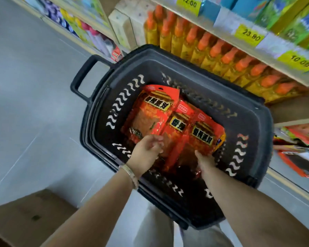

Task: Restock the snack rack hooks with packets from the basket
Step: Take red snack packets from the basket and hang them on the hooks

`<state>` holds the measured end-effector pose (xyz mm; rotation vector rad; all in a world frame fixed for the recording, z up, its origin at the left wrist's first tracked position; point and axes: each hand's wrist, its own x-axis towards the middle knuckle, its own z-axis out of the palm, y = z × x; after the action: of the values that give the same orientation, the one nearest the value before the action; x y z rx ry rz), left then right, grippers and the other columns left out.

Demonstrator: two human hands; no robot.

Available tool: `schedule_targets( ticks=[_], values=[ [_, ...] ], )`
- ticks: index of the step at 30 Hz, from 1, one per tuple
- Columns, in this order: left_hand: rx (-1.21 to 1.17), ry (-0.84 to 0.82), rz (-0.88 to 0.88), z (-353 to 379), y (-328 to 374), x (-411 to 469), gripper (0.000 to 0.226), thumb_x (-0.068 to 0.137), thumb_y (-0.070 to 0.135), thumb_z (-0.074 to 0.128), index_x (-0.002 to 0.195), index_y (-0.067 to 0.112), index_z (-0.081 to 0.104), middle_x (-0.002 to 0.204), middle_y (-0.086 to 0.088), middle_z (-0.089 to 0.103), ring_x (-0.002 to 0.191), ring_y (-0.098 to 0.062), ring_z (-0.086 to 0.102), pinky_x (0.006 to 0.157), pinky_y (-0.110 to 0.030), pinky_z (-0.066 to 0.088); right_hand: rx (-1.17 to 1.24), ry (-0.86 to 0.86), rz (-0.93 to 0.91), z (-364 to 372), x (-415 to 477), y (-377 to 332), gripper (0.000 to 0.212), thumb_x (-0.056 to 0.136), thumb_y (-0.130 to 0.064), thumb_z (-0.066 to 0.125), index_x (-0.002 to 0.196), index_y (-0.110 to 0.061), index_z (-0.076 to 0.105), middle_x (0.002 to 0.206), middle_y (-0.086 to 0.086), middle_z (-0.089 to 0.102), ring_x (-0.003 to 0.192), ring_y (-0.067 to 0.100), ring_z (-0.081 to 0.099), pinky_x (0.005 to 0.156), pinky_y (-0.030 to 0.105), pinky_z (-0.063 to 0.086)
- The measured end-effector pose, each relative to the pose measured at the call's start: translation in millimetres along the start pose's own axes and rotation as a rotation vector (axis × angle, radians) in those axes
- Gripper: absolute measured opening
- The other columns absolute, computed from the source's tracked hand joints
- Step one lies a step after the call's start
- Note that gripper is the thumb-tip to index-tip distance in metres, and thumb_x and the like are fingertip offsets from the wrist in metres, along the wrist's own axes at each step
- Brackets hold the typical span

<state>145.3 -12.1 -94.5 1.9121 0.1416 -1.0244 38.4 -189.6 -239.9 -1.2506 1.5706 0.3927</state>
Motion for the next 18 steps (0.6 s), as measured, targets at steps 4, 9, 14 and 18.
schedule_targets(
  ticks=[4,9,14,18],
  values=[
    [0.014,-0.001,-0.014,3,-12,19,0.026,0.091,0.009,0.050,0.095,0.033,0.057,0.098,0.007,0.066,0.091,-0.016,0.063,0.086,-0.037,0.052,0.098,-0.001,0.148,12,7,4,0.101,0.073,-0.060,0.069,0.148,-0.013,0.020,0.148,0.015,0.035,0.133,0.033,0.038,0.109,0.049,0.034],
    [-0.029,0.039,-0.034,-7,-23,18,0.023,0.093,0.009,0.049,0.096,0.032,0.054,0.105,0.005,0.064,0.091,-0.012,0.063,0.077,-0.024,0.052,-0.082,-0.048,-0.082,18,-3,-20,0.118,0.055,-0.061,0.081,0.148,-0.021,0.021,0.148,0.008,0.036,0.134,0.030,0.038,0.109,0.045,0.036],
    [-0.022,0.087,-0.082,-15,-23,23,0.018,0.093,0.015,0.052,0.107,0.026,0.055,0.104,0.003,0.063,0.089,-0.025,0.063,0.085,-0.044,0.052,-0.344,0.162,-0.326,-2,-21,-32,0.064,0.058,-0.068,0.074,0.098,-0.022,0.054,0.101,-0.002,0.061,0.097,0.025,0.061,0.090,0.043,0.049],
    [-0.060,0.090,-0.179,-14,-23,26,0.035,0.092,0.025,0.057,0.125,0.021,0.047,0.123,-0.004,0.058,0.107,-0.023,0.059,0.096,-0.040,0.049,-0.190,-0.164,-0.455,-27,-38,-48,0.041,0.071,-0.043,0.078,0.103,-0.026,0.059,0.096,-0.009,0.067,0.092,0.011,0.064,0.085,0.034,0.052]
  ],
)
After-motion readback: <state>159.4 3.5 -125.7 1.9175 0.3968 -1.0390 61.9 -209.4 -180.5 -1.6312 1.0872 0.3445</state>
